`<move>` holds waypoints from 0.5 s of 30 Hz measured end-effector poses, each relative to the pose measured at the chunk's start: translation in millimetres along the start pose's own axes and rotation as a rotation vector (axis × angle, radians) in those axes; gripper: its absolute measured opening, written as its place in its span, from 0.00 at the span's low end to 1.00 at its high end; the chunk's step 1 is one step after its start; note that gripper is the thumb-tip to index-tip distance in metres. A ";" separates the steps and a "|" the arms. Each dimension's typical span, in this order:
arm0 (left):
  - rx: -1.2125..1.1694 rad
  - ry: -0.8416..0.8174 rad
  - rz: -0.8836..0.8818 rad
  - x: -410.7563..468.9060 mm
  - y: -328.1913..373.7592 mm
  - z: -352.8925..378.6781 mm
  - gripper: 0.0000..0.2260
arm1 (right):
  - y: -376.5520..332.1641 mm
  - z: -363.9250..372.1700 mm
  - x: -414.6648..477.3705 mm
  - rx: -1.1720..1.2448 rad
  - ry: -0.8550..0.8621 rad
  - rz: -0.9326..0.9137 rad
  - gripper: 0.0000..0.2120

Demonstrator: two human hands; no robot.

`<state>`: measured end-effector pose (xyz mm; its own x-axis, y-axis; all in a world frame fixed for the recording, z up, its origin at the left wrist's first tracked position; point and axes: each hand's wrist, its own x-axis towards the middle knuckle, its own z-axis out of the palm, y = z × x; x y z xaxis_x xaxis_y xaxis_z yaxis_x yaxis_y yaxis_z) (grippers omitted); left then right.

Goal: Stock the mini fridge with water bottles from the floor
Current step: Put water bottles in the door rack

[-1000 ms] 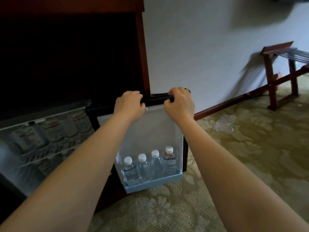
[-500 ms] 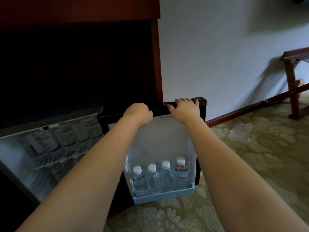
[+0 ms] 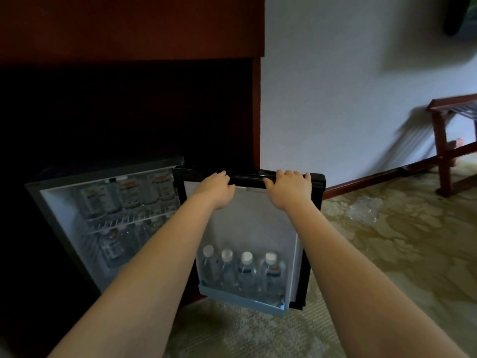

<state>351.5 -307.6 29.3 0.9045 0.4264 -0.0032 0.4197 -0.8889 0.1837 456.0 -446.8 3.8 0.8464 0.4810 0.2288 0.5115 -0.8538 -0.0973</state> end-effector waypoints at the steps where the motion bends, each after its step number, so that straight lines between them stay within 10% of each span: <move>1: -0.026 -0.002 -0.016 -10.2 -2.5 -2.3 0.23 | -3.1 -4.1 -9.5 -0.015 -0.007 -0.004 0.28; 15: -0.158 0.010 -0.085 -152.9 -43.2 -11.2 0.17 | -70.8 -53.2 -140.1 0.059 -0.050 -0.111 0.25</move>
<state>194.2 -332.6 32.8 0.8652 0.5012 -0.0159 0.4768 -0.8124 0.3358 293.3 -464.3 30.1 0.7897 0.5822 0.1932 0.6089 -0.7822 -0.1316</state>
